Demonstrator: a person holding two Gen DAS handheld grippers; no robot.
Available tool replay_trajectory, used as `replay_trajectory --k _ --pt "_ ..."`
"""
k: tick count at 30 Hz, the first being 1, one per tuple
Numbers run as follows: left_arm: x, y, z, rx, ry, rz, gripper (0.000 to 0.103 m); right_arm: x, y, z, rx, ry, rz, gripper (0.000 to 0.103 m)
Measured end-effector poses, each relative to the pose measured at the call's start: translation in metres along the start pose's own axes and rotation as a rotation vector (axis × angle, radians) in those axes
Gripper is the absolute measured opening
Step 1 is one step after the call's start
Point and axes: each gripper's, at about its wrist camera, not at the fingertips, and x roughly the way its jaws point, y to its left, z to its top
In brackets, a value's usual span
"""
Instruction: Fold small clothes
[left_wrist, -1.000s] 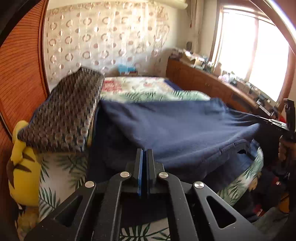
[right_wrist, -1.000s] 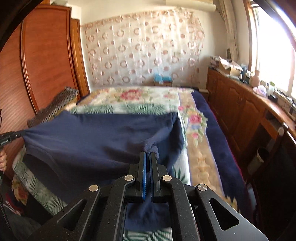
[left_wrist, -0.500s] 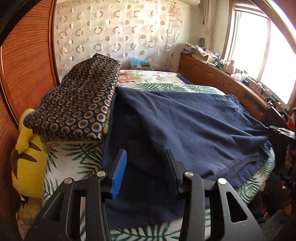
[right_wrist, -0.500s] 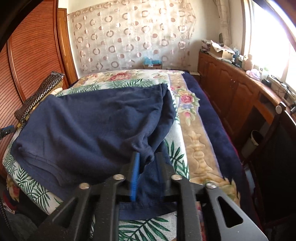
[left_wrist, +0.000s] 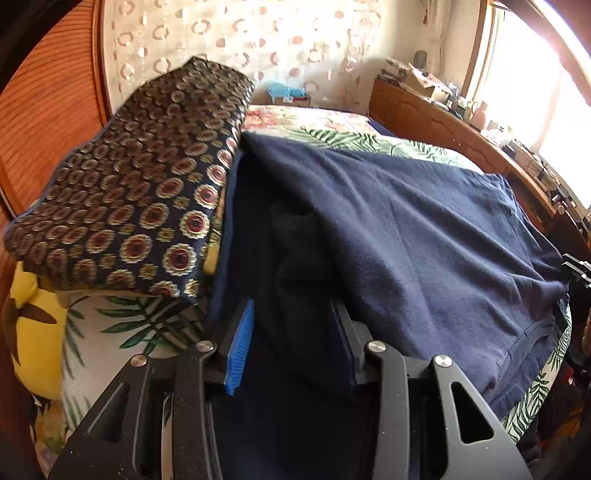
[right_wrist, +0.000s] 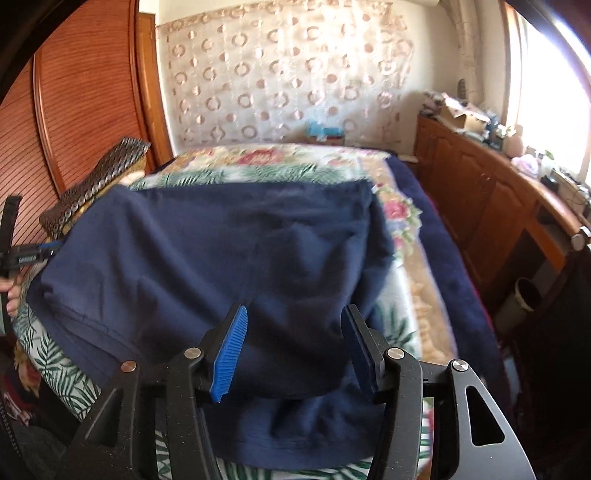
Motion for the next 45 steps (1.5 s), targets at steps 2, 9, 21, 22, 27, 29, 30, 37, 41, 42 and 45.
replay_trajectory --k 2,9,21,22,27,29,30,37,41,42,45 --pt "0.003 -0.002 0.000 0.009 0.006 -0.020 0.028 0.015 0.002 -0.005 -0.003 0.031 -0.002 0.055" --pt "-0.036 -0.003 -0.012 0.020 -0.107 -0.006 0.002 0.034 -0.004 -0.012 0.015 0.060 -0.035 0.055" --pt "-0.088 0.018 -0.041 -0.067 -0.157 0.063 0.002 0.030 0.000 -0.016 0.003 0.049 -0.058 0.056" --pt "-0.087 0.018 -0.042 -0.069 -0.153 0.067 0.002 0.029 -0.001 -0.016 0.002 0.048 -0.057 0.056" --pt "-0.081 0.017 -0.041 -0.065 -0.129 0.070 0.005 0.028 -0.002 -0.016 -0.005 0.047 -0.054 0.057" --pt "-0.081 0.016 -0.041 -0.059 -0.125 0.085 0.017 0.028 -0.001 -0.016 -0.012 0.046 -0.053 0.059" --pt "-0.081 0.015 -0.041 -0.056 -0.129 0.089 0.025 0.028 -0.001 -0.017 -0.014 0.044 -0.056 0.059" --pt "-0.082 0.013 -0.041 -0.041 -0.134 0.102 0.060 0.028 0.002 -0.019 -0.029 0.037 -0.068 0.062" --pt "-0.079 0.014 -0.043 -0.047 -0.128 0.098 0.063 0.028 0.002 -0.019 -0.029 0.036 -0.069 0.062" --pt "-0.079 0.013 -0.043 -0.046 -0.127 0.100 0.063 0.028 0.003 -0.019 -0.030 0.035 -0.069 0.062" --pt "-0.077 0.013 -0.044 -0.045 -0.119 0.100 0.063 0.028 0.002 -0.020 -0.033 0.032 -0.063 0.065"
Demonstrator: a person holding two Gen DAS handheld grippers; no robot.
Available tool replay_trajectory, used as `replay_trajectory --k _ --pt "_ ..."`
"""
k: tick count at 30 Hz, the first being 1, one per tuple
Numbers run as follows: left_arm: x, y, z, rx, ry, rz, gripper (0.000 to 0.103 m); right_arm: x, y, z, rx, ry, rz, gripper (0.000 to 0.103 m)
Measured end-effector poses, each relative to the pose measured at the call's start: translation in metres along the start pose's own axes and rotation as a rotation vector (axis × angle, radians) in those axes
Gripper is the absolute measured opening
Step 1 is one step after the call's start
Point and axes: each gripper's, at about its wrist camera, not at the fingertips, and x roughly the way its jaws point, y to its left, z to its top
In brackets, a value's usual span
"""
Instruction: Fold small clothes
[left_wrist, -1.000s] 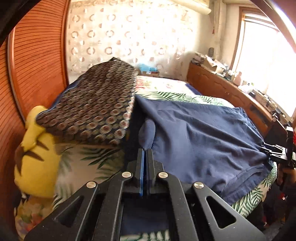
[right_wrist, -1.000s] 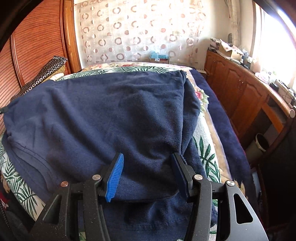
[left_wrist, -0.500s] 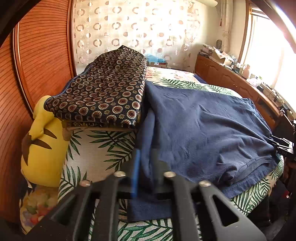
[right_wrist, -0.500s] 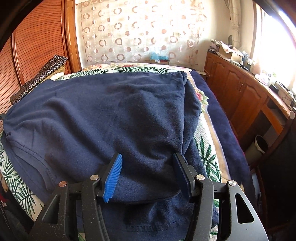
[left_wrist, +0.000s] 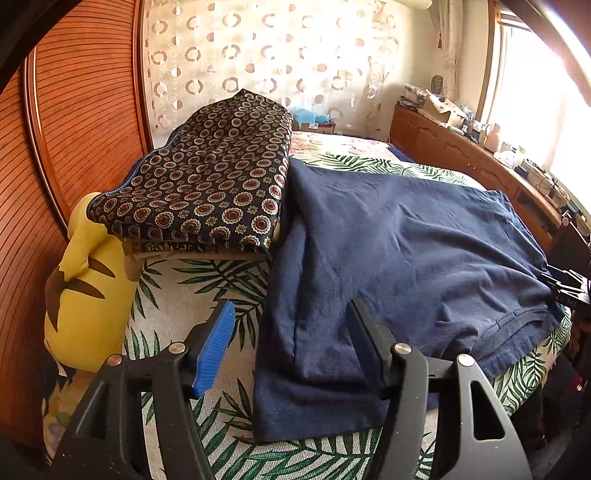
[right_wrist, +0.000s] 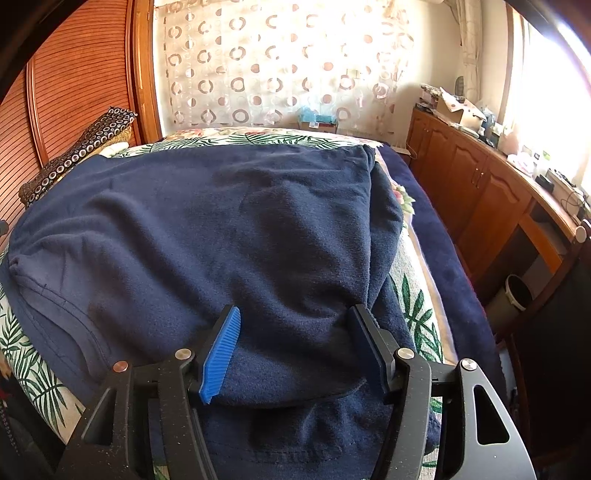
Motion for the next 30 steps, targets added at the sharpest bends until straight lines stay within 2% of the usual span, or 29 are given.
replay_trajectory --k 6,9,14,19,25,30 --pt "0.004 0.000 -0.004 -0.009 0.015 -0.004 0.064 -0.003 0.000 0.005 0.009 0.020 0.010 0.067" --pt "0.009 0.000 -0.007 -0.014 0.030 -0.011 0.064 -0.012 0.002 0.009 0.017 0.001 0.009 0.067" --pt "0.016 0.000 -0.011 -0.024 0.051 -0.018 0.064 -0.023 0.022 0.015 -0.015 -0.021 0.056 0.067" --pt "0.022 0.001 -0.015 -0.031 0.072 -0.027 0.064 -0.014 0.045 0.013 -0.053 0.003 0.112 0.067" --pt "0.028 0.002 -0.021 -0.045 0.084 -0.049 0.064 0.004 0.054 0.005 -0.062 0.063 0.105 0.067" --pt "0.027 0.001 -0.023 -0.069 0.071 -0.051 0.064 0.004 0.050 0.000 -0.036 0.050 0.106 0.068"
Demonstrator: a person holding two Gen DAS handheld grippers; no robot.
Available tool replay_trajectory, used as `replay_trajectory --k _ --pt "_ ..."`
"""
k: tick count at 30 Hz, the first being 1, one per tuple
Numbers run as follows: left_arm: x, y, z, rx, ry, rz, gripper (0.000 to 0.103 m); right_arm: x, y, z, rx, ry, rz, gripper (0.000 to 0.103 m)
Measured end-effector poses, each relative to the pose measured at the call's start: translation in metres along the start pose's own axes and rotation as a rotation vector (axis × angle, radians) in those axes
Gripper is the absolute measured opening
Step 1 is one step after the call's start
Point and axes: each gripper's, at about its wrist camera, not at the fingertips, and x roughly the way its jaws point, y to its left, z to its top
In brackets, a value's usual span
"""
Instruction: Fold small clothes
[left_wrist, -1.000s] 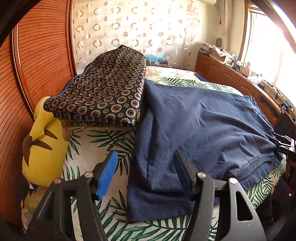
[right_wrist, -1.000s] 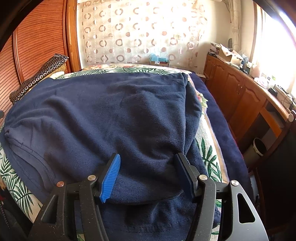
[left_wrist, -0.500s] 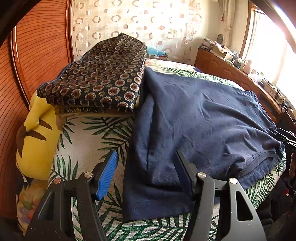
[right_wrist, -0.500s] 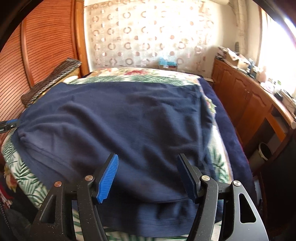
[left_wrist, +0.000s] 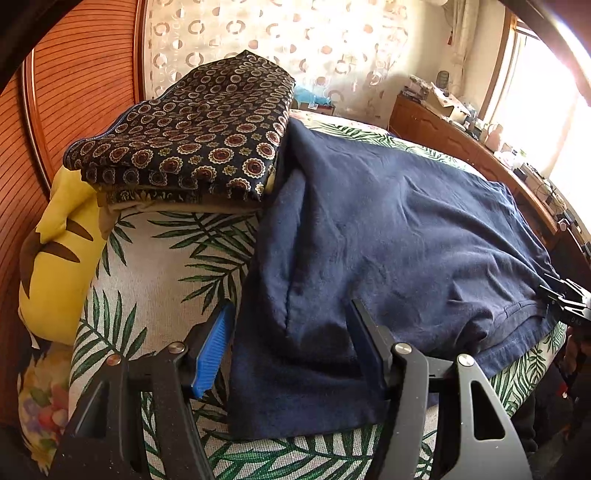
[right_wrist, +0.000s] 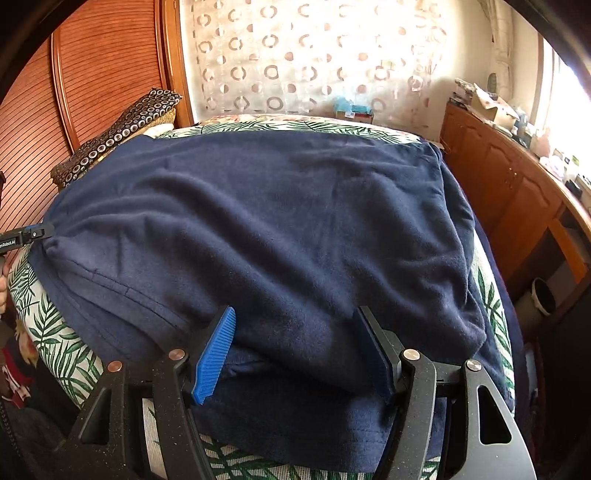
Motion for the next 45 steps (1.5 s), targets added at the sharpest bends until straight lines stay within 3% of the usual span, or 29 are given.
replay_trajectory --k 2,4,8,9,18,20,24,30,40,44,45 --pt "0.000 -0.001 -0.001 -0.001 -0.005 -0.007 0.063 -0.001 0.000 0.000 0.005 0.001 -0.011 0.070" --pt "0.000 -0.002 -0.001 0.005 -0.006 -0.012 0.052 -0.001 0.003 0.000 0.021 0.005 -0.020 0.070" --pt "0.001 -0.002 0.000 0.011 0.004 -0.028 0.011 -0.006 0.010 -0.002 0.015 -0.001 -0.036 0.070" --pt "0.000 -0.002 0.000 0.004 0.004 -0.062 0.009 -0.007 0.009 -0.002 0.012 -0.006 -0.032 0.070" --pt "-0.037 -0.047 0.029 0.067 -0.122 -0.193 0.008 -0.012 0.000 -0.001 -0.002 0.027 -0.019 0.074" --pt "-0.044 -0.060 0.039 0.086 -0.144 -0.239 0.008 -0.023 -0.006 -0.002 0.025 -0.025 -0.062 0.074" --pt "-0.049 -0.097 0.060 0.138 -0.172 -0.316 0.008 -0.043 -0.021 -0.004 0.060 -0.074 -0.032 0.074" --pt "-0.045 -0.163 0.091 0.213 -0.193 -0.433 0.008 -0.068 -0.041 -0.007 0.087 -0.126 -0.094 0.074" --pt "-0.045 -0.275 0.132 0.376 -0.177 -0.578 0.008 -0.093 -0.073 -0.022 0.143 -0.171 -0.119 0.074" --pt "-0.055 -0.295 0.137 0.379 -0.158 -0.668 0.008 -0.098 -0.078 -0.025 0.172 -0.183 -0.104 0.074" --pt "-0.057 -0.299 0.136 0.385 -0.169 -0.648 0.008 -0.099 -0.079 -0.026 0.177 -0.185 -0.103 0.074"
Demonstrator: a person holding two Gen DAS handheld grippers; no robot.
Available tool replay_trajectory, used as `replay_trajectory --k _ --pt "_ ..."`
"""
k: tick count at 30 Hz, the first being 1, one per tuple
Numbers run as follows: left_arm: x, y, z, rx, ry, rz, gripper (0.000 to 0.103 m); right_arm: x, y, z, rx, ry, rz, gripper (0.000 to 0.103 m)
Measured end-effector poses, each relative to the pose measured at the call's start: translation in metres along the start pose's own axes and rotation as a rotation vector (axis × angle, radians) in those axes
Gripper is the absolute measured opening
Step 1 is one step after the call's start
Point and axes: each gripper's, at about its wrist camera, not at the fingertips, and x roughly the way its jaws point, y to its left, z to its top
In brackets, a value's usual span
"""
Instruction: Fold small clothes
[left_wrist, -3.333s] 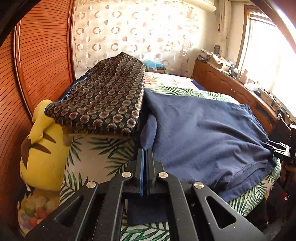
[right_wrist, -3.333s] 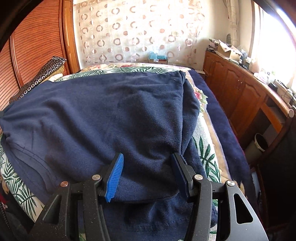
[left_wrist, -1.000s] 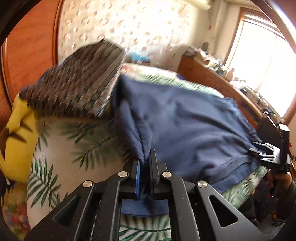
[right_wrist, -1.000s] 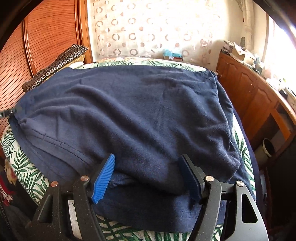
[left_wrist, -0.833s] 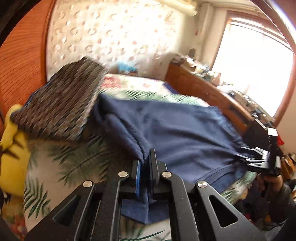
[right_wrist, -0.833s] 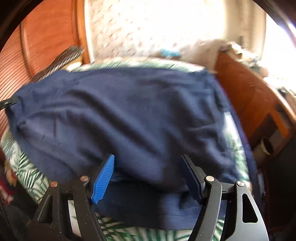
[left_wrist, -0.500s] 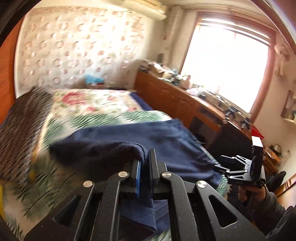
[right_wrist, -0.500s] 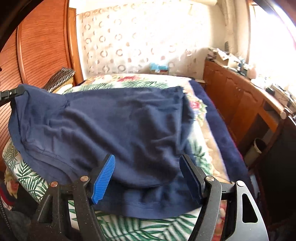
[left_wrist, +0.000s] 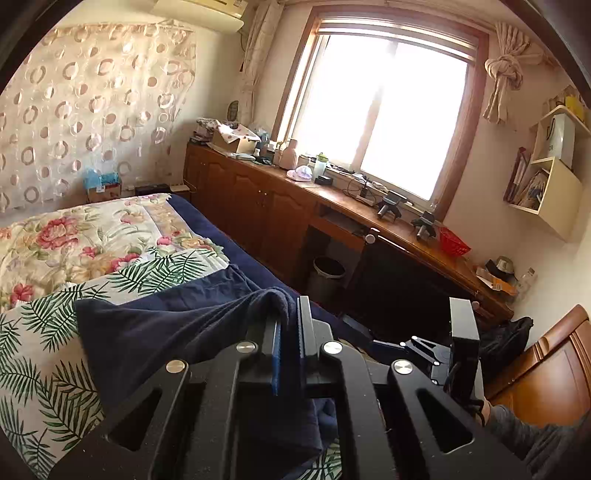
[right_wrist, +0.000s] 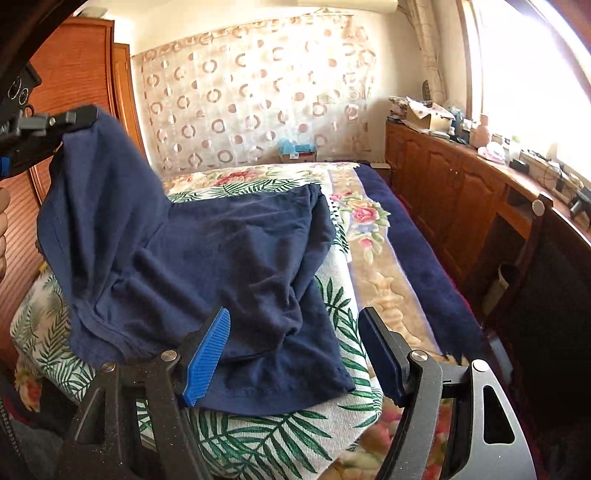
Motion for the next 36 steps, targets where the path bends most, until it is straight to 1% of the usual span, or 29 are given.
replay_trajectory --k 2,3,4,5,6,9,10,13,16,20,23,26,28,30,32,33,34,35,36 --pt "0.007 -0.005 -0.002 0.027 0.016 0.039 0.010 -0.002 0.000 0.000 0.003 -0.002 0.001 0.074" --pt "0.012 -0.004 -0.004 0.023 0.044 0.037 0.019 -0.002 0.001 -0.001 0.003 -0.003 0.004 0.074" --pt "0.016 -0.003 -0.007 0.023 0.072 0.024 0.026 0.000 0.000 0.001 0.001 -0.002 0.007 0.074" --pt "0.016 -0.002 -0.010 0.029 0.080 0.026 0.042 0.003 -0.001 0.001 -0.002 0.000 0.007 0.074" --pt "0.014 0.000 -0.013 0.041 0.071 0.050 0.052 0.004 -0.001 0.002 -0.005 0.001 0.006 0.074" --pt "0.008 0.003 -0.020 0.061 0.067 0.085 0.060 0.006 -0.001 0.004 -0.011 0.001 0.002 0.074" --pt "0.004 0.006 -0.023 0.060 0.061 0.100 0.061 0.007 0.000 0.005 -0.017 0.001 0.002 0.074" --pt "-0.010 0.023 -0.034 0.052 0.046 0.184 0.062 0.009 0.005 0.008 -0.034 0.002 0.008 0.074" --pt "-0.023 0.045 -0.049 0.014 0.056 0.225 0.062 0.012 0.010 0.011 -0.058 0.007 0.016 0.074" --pt "-0.039 0.074 -0.073 -0.034 0.070 0.304 0.062 0.025 0.019 0.016 -0.083 0.021 0.037 0.074" --pt "-0.043 0.090 -0.089 -0.049 0.084 0.350 0.062 0.039 0.027 0.019 -0.111 0.050 0.065 0.074" --pt "-0.043 0.099 -0.101 -0.059 0.085 0.372 0.062 0.057 0.040 0.023 -0.170 0.088 0.084 0.074" --pt "-0.044 0.102 -0.109 -0.064 0.073 0.389 0.062 0.071 0.048 0.025 -0.216 0.118 0.087 0.074" --pt "-0.046 0.105 -0.116 -0.068 0.058 0.407 0.062 0.084 0.052 0.027 -0.252 0.147 0.070 0.073" --pt "-0.047 0.106 -0.120 -0.070 0.049 0.419 0.062 0.095 0.054 0.028 -0.268 0.172 0.069 0.063" --pt "-0.048 0.108 -0.121 -0.072 0.045 0.423 0.062 0.099 0.054 0.029 -0.268 0.182 0.077 0.060" --pt "-0.048 0.108 -0.122 -0.074 0.041 0.424 0.062 0.102 0.053 0.029 -0.266 0.189 0.086 0.052" --pt "-0.048 0.109 -0.123 -0.076 0.038 0.425 0.062 0.103 0.052 0.029 -0.264 0.194 0.092 0.040" --pt "-0.048 0.109 -0.125 -0.078 0.038 0.424 0.062 0.103 0.052 0.030 -0.265 0.195 0.094 0.033"
